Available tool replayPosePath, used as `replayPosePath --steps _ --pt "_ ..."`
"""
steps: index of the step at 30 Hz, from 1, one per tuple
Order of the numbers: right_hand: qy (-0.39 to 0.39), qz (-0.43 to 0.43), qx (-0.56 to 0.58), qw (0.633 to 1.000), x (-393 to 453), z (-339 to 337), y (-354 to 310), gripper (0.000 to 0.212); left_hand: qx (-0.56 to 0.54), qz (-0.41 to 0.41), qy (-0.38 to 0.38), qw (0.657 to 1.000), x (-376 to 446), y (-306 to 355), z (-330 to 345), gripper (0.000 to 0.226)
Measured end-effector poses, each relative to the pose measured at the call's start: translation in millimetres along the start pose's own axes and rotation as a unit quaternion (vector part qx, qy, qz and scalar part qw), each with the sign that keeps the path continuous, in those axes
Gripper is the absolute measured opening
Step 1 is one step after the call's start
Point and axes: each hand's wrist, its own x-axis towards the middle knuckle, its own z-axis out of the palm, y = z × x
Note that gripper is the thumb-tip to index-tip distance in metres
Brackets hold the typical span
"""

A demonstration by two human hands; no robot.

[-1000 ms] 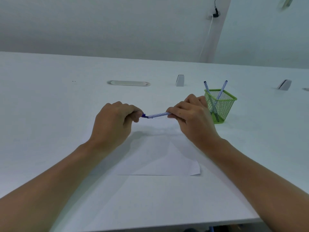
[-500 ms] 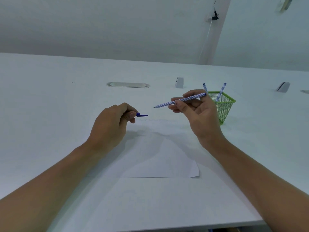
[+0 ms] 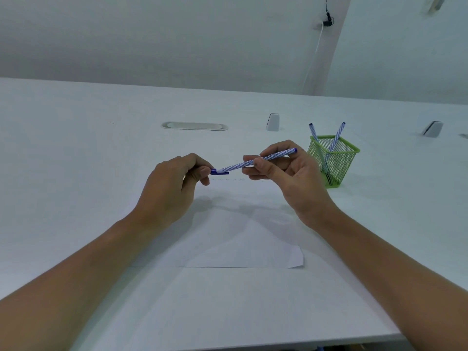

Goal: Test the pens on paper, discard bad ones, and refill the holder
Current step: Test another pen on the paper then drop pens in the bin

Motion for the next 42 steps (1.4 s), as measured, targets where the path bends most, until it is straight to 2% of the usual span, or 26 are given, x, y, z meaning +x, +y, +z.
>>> replayPosePath --steps 5,10,27,33,39,42 --pt "-0.013 0.009 -0.03 0.999 -1 1 0 0.011 -0.003 0.006 0.001 1.0 -1 2 0 0.019" --pt "-0.01 0.031 -0.063 0.997 -4 1 -2 0.021 -0.014 -0.002 0.01 1.0 -1 5 -1 0.02" --pt "-0.026 0.022 -0.078 0.996 -3 0 2 0.013 -0.025 0.005 0.013 1.0 -5 15 0 0.018" --pt "-0.001 0.017 -0.075 0.997 0 -1 2 0.018 -0.033 0.01 0.006 0.999 -7 19 1 0.018" --pt "0.032 -0.004 -0.073 0.997 3 0 -1 0.011 -0.034 0.013 -0.025 0.999 -6 17 1 0.025" --pt "0.061 -0.016 -0.079 0.995 4 -2 -6 0.021 -0.015 0.005 -0.032 0.999 -6 14 -1 0.03"
